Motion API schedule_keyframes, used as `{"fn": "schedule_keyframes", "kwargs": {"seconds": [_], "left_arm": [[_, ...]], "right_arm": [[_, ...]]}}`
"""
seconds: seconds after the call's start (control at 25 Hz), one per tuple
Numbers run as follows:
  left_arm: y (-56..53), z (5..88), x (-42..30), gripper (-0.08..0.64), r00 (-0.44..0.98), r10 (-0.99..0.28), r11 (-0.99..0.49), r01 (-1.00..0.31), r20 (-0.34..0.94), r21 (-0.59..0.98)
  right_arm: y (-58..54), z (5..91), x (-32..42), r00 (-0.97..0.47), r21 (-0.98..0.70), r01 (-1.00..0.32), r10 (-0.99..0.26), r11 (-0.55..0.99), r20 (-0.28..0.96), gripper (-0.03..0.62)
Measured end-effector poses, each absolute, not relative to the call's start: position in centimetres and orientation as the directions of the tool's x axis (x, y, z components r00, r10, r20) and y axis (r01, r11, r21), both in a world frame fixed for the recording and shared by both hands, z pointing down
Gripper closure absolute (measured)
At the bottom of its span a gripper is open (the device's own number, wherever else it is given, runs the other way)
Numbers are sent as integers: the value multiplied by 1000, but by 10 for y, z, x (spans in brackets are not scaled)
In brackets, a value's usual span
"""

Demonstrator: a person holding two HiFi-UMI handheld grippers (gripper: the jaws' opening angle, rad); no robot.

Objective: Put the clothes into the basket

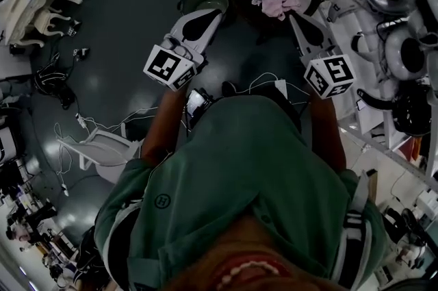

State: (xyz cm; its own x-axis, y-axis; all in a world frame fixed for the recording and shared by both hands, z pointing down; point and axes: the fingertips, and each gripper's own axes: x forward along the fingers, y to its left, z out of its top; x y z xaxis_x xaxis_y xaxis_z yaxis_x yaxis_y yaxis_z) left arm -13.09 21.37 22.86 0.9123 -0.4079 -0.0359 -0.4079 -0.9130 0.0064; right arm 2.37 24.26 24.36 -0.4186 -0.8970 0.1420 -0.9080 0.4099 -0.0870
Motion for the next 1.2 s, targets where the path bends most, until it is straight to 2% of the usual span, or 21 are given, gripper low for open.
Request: {"fn": "schedule_keyframes", "kwargs": {"seconds": [0.68, 1.2], "left_arm": [[161, 223, -171, 557, 896, -432, -902, -429, -106, 46], [72, 248, -114, 558, 917, -399, -914, -396, -22, 89]], "right_arm": [[187, 235, -6, -412, -45, -911, -894, 411, 177, 587], [99, 263, 47, -388, -104, -922, -897, 374, 214, 587]]}}
